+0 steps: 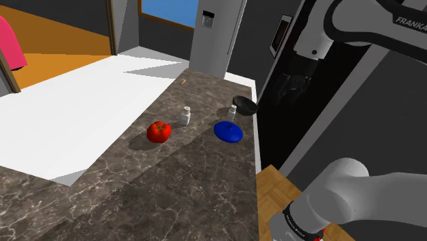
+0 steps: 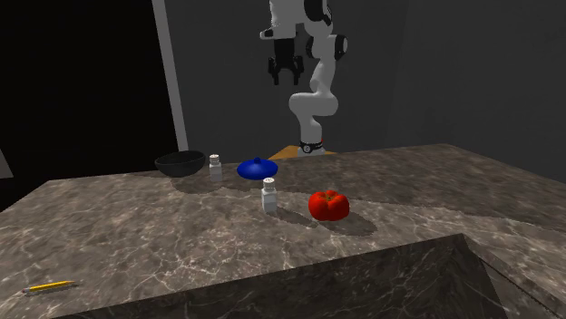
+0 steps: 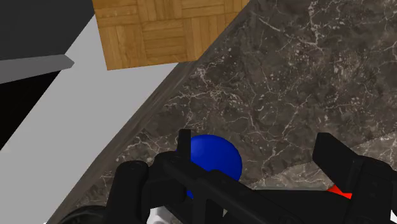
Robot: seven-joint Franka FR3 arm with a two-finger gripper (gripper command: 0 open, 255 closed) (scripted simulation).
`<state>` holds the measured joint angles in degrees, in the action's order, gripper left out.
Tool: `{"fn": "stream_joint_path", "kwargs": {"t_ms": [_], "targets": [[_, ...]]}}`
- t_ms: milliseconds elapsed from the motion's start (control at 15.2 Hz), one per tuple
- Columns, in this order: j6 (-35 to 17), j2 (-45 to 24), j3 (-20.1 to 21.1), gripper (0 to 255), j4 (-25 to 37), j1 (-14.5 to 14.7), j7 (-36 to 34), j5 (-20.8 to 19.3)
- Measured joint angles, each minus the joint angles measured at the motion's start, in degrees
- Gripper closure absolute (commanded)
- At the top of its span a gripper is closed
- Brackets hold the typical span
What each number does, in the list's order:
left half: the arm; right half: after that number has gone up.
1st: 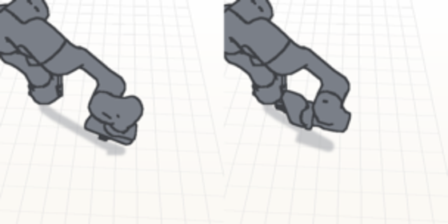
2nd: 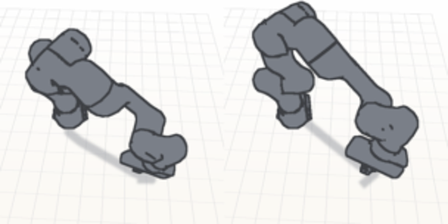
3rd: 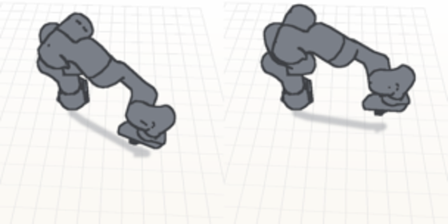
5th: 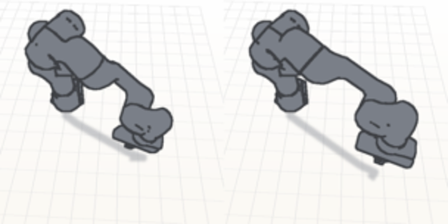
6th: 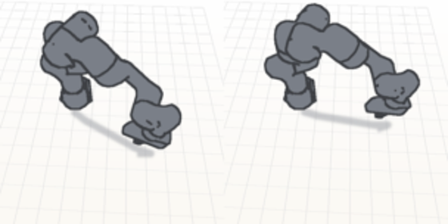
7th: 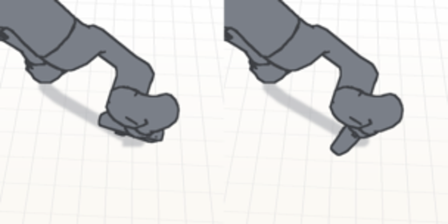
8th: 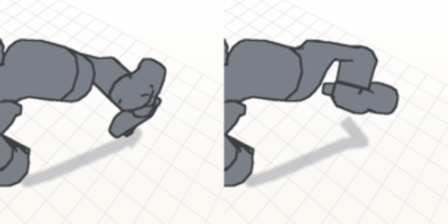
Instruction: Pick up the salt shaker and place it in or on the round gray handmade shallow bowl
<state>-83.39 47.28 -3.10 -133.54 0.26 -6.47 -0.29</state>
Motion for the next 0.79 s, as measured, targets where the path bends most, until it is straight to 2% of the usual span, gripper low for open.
{"fn": "stream_joint_path", "kwargs": {"t_ms": [264, 792], "targets": [[-3.60, -3.14, 0.61, 0, -0.33, 0.43, -0.39, 0.39], [-16.59, -17.78, 3.22, 0, 2.16, 2.04, -2.22, 1.63]]}}
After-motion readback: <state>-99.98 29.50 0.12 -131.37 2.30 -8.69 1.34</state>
